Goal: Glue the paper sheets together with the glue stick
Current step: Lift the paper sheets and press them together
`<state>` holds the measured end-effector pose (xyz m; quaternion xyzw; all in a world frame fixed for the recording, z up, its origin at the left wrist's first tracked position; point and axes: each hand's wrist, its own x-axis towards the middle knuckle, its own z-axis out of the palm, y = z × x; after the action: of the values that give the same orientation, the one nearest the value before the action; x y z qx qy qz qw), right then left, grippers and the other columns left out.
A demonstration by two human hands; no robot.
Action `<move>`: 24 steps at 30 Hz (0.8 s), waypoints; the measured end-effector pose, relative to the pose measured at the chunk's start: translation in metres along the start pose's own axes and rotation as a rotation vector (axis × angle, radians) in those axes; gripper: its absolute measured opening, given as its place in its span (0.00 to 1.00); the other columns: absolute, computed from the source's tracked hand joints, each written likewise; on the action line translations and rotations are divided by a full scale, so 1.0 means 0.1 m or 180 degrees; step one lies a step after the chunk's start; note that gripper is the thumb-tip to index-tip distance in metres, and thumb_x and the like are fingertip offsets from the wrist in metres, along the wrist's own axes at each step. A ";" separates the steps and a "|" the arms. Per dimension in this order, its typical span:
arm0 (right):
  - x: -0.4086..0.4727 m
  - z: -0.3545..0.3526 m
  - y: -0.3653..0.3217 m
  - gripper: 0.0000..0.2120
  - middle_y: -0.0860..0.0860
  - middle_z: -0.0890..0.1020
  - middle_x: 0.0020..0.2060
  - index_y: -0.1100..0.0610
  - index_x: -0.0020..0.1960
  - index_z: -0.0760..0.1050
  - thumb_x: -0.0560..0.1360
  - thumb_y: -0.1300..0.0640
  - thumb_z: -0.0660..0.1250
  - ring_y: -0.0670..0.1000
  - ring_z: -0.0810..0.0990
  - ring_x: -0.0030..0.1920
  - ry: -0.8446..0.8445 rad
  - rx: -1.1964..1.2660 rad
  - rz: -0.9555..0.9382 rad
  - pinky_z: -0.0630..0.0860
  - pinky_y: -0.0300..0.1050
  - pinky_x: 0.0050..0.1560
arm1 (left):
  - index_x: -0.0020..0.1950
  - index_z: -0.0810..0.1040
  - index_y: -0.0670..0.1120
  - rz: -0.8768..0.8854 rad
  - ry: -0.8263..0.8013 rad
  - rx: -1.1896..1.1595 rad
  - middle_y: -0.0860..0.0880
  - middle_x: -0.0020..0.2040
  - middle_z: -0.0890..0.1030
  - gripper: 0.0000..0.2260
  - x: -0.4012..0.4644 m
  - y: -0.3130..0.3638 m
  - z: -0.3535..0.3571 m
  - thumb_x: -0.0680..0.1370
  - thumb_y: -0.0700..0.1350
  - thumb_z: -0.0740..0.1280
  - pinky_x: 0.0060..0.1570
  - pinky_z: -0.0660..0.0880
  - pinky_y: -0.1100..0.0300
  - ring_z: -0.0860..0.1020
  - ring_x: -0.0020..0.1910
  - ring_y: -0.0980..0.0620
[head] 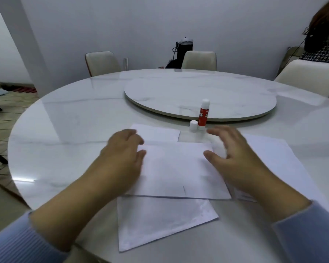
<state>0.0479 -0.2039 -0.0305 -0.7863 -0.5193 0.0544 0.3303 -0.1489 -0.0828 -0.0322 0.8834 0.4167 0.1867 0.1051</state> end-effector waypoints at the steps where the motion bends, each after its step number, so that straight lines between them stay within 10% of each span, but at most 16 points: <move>1: 0.02 0.08 -0.04 0.25 0.46 0.59 0.75 0.50 0.74 0.60 0.78 0.52 0.60 0.46 0.55 0.74 -0.0106 -0.0204 -0.0116 0.53 0.40 0.72 | 0.72 0.63 0.48 0.0115 -0.0084 -0.0029 0.50 0.78 0.56 0.20 0.03 0.07 0.06 0.81 0.50 0.54 0.73 0.51 0.58 0.51 0.76 0.52; 6: 0.05 0.41 -0.07 0.32 0.49 0.43 0.78 0.54 0.78 0.42 0.80 0.41 0.46 0.47 0.42 0.77 -0.1028 -0.1056 -0.0047 0.41 0.43 0.74 | 0.78 0.44 0.53 0.0334 -0.0899 0.0313 0.55 0.79 0.43 0.26 0.11 0.10 0.37 0.81 0.55 0.47 0.75 0.39 0.56 0.41 0.77 0.57; 24: -0.01 0.42 0.00 0.37 0.49 0.40 0.78 0.54 0.78 0.39 0.76 0.35 0.42 0.46 0.39 0.77 -0.1022 -0.1293 0.0233 0.39 0.47 0.76 | 0.77 0.41 0.51 -0.0076 -0.0916 0.0498 0.54 0.79 0.41 0.36 0.04 -0.09 0.29 0.75 0.68 0.46 0.75 0.41 0.57 0.41 0.77 0.57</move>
<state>0.0293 -0.1848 -0.0632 -0.8360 -0.5366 0.0851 0.0768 -0.1408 -0.0747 -0.0605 0.9015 0.4211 0.0239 0.0968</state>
